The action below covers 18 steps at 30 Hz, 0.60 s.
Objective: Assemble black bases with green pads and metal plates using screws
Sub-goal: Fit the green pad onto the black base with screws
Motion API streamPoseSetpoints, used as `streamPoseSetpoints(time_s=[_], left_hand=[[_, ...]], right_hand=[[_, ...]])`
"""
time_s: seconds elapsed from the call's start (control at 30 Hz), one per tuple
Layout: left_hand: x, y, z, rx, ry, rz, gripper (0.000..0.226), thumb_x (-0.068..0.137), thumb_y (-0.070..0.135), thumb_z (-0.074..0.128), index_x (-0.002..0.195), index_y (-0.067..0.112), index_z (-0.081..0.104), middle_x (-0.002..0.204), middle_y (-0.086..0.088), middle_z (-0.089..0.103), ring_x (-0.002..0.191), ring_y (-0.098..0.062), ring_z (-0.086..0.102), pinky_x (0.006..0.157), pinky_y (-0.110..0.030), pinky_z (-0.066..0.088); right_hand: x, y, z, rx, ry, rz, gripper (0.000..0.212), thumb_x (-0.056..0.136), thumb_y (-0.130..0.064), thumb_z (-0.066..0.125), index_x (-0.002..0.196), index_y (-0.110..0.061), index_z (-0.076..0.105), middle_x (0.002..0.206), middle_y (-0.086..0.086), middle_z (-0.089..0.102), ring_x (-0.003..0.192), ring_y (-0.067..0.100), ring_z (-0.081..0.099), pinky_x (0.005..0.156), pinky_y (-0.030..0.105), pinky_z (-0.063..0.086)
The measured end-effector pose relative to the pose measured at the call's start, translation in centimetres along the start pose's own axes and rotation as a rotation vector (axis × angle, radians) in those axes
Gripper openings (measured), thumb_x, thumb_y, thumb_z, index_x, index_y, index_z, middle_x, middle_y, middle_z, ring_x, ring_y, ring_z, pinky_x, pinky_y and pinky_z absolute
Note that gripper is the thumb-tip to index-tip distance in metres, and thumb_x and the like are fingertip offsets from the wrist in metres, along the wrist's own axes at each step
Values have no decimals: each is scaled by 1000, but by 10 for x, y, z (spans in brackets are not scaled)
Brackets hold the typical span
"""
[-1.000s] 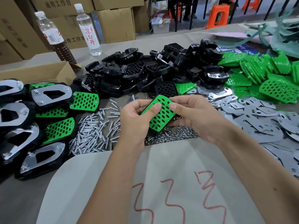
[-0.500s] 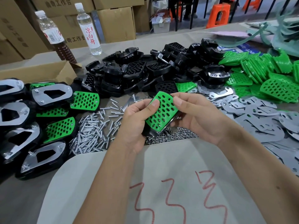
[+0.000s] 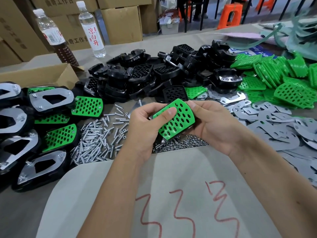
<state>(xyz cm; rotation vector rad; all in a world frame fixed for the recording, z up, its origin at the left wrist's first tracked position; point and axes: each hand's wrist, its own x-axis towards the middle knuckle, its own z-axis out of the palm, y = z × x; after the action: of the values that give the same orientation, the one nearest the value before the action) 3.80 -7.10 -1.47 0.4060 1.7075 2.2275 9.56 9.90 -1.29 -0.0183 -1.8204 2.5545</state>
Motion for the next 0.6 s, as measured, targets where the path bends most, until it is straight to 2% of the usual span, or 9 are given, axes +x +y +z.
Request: streamPoseSetpoints(time_s=[0.2,0.27,0.4,0.5,0.6], left_hand=[[-2,2,-1,-57,3,12,29,69,17,87,92,6,75,90,-16,77,79,-27,76,68,-39,65],[-2,2,0,-31,20,21,30,68,17,88,93,6,75,90,-15,76,79,-27,75,67,-41,65],[1,-1,1,28,91,40,24,70,16,85,91,8,74,86,-11,75,77,-23,73,65,-35,60],[2,-3,1,64,115,28,24,70,18,83,91,8,75,84,-11,75,76,-24,72,70,-38,61],[3,-4,0,85,132,14,28,70,20,83,93,6,75,84,-12,76,77,-25,72,73,-41,60]], right_hand=[[1,1,5,19,-13,-36,37,100,-28,50,109,1,72,91,20,72,71,29,65,56,36,54],[0,1,5,-7,2,-56,37,101,-29,51,108,-1,74,92,21,71,73,30,65,59,40,51],[0,1,5,-70,5,-76,37,100,-37,58,106,-5,76,96,22,69,81,35,63,60,42,51],[-1,2,3,-168,21,-100,24,101,-20,63,115,-4,72,99,22,74,83,32,68,62,38,56],[-1,3,3,-208,36,-114,27,98,-20,63,118,-3,70,102,23,75,85,33,71,69,46,57]])
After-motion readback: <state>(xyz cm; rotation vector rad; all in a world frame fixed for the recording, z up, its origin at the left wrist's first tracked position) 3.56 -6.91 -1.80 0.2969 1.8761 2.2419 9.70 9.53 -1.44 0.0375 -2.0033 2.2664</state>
